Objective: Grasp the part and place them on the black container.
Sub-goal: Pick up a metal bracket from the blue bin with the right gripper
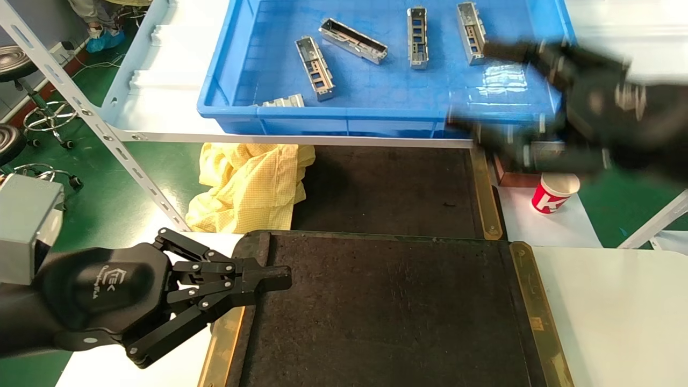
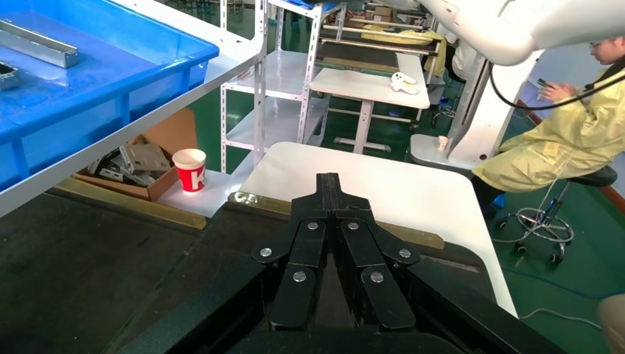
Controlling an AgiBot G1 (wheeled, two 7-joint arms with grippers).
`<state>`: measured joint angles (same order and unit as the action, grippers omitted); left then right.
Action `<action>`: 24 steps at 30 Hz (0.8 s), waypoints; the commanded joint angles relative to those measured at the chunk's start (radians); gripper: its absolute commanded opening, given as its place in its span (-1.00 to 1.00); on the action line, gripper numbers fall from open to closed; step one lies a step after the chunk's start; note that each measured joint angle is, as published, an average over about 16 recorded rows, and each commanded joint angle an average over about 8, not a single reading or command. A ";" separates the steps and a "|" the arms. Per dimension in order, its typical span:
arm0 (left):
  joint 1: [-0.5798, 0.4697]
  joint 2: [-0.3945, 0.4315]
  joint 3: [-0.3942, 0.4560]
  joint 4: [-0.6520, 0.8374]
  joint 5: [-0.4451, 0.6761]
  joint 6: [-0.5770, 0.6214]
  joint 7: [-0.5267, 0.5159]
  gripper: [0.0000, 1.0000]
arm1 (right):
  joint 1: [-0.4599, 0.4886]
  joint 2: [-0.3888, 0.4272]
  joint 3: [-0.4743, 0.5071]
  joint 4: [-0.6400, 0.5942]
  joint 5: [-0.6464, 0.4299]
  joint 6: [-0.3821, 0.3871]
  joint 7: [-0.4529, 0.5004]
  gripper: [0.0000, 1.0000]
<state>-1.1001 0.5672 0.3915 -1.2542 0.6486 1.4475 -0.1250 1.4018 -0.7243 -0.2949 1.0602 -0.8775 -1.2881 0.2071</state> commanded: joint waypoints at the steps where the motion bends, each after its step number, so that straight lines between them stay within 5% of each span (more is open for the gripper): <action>1: 0.000 0.000 0.000 0.000 0.000 0.000 0.000 -1.00 | 0.064 -0.024 -0.010 -0.047 -0.040 0.041 0.004 1.00; 12: 0.000 0.000 0.000 0.000 0.000 0.000 0.000 -1.00 | 0.398 -0.220 -0.153 -0.453 -0.312 0.173 0.006 1.00; 24: 0.000 0.000 0.000 0.000 0.000 0.000 0.000 -1.00 | 0.562 -0.375 -0.211 -0.817 -0.412 0.231 -0.117 1.00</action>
<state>-1.1002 0.5672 0.3916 -1.2542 0.6485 1.4475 -0.1249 1.9553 -1.0930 -0.5018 0.2568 -1.2829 -1.0587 0.0931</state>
